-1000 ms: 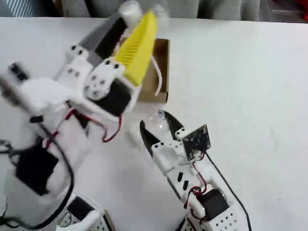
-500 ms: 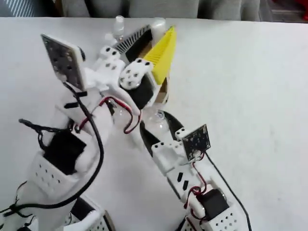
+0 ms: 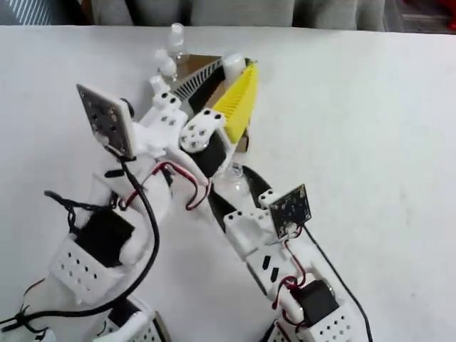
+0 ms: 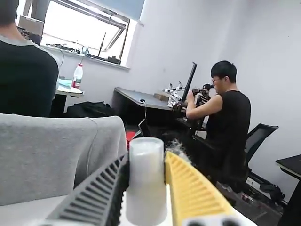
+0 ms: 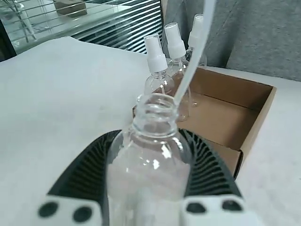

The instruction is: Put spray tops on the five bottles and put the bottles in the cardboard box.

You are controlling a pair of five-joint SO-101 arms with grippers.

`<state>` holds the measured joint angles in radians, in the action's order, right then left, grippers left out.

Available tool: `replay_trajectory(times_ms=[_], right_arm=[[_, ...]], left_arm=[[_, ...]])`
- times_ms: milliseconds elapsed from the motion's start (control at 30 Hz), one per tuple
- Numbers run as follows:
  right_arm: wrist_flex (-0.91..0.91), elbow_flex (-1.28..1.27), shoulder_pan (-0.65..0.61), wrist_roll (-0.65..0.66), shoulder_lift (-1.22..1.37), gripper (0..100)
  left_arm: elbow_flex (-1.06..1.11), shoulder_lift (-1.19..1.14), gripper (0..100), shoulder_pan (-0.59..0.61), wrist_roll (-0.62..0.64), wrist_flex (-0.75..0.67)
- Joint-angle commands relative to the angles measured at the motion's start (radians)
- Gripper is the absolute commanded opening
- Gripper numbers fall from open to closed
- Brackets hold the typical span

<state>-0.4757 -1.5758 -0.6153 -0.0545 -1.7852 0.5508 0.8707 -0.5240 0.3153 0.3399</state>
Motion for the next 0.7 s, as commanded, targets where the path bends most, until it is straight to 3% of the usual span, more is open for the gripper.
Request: replay_trajectory(times_ms=[0, 367, 533, 667], right_arm=[[0.022, 0.009, 0.004, 0.009, -0.004, 1.7], [0.022, 0.009, 0.004, 0.009, -0.004, 1.7], [0.022, 0.009, 0.004, 0.009, -0.004, 1.7], [0.021, 0.009, 0.004, 0.009, -0.004, 1.7]], left_arm=[[-0.018, 0.028, 8, 0.027, 0.003, -0.015], [-0.023, 0.03, 8, 0.061, 0.014, 0.157], [-0.023, 0.03, 8, 0.065, 0.127, 0.245], [-0.026, 0.03, 8, 0.068, 0.138, 0.255]])
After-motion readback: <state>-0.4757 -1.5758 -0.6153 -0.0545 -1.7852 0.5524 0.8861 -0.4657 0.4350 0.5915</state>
